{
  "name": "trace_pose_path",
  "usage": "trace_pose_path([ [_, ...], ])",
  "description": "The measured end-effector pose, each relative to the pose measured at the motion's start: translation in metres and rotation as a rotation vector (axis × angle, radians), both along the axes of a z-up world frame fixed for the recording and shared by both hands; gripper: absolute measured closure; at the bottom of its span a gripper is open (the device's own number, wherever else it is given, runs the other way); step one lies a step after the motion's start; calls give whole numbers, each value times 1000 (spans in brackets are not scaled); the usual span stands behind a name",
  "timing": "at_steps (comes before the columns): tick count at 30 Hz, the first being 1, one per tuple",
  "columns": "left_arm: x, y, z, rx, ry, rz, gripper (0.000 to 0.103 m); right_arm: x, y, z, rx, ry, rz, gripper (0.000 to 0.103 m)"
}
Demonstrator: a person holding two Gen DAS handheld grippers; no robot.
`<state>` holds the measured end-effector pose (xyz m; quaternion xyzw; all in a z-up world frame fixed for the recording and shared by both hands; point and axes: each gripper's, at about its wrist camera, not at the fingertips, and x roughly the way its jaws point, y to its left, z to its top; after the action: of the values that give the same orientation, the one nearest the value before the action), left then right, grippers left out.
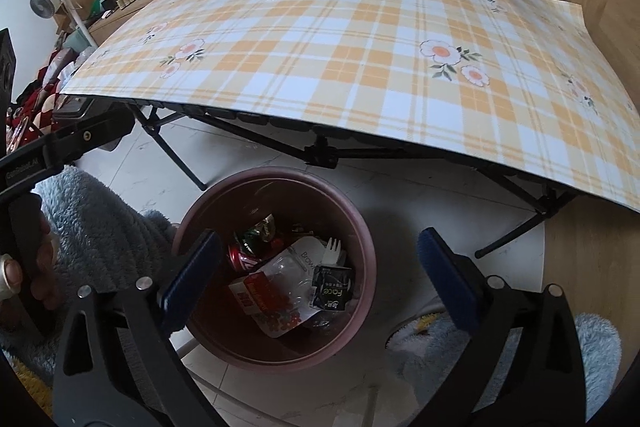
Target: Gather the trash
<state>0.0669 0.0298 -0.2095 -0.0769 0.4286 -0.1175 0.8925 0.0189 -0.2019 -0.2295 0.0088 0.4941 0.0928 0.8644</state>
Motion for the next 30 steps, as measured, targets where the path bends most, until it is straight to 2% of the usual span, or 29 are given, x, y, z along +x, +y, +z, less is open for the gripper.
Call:
trace_pose_path([
  [3, -1, 4, 11, 2, -27, 8, 10, 3, -4, 10, -31, -34, -14, 6],
  [5, -1, 5, 24, 22, -63, 15, 10, 7, -9, 30, -60, -86, -34, 6],
  [8, -1, 6, 62, 57, -167, 28, 10, 14, -19, 70, -69, -180, -66, 6],
  [10, -3, 5, 96, 70, -261, 23, 6, 18, -26, 100, -71, -250, -94, 6],
  [14, -13, -2, 165, 142, -456, 9, 6, 19, -38, 159, -62, -373, -127, 6],
  [16, -16, -6, 190, 161, -504, -5, 6, 16, -42, 186, -74, -423, -142, 6],
  [22, -29, -12, 234, 181, -555, -45, 6, 1, -51, 231, -71, -501, -172, 6],
  [30, -44, -15, 247, 174, -547, -66, 6, -13, -49, 244, -69, -515, -162, 6],
])
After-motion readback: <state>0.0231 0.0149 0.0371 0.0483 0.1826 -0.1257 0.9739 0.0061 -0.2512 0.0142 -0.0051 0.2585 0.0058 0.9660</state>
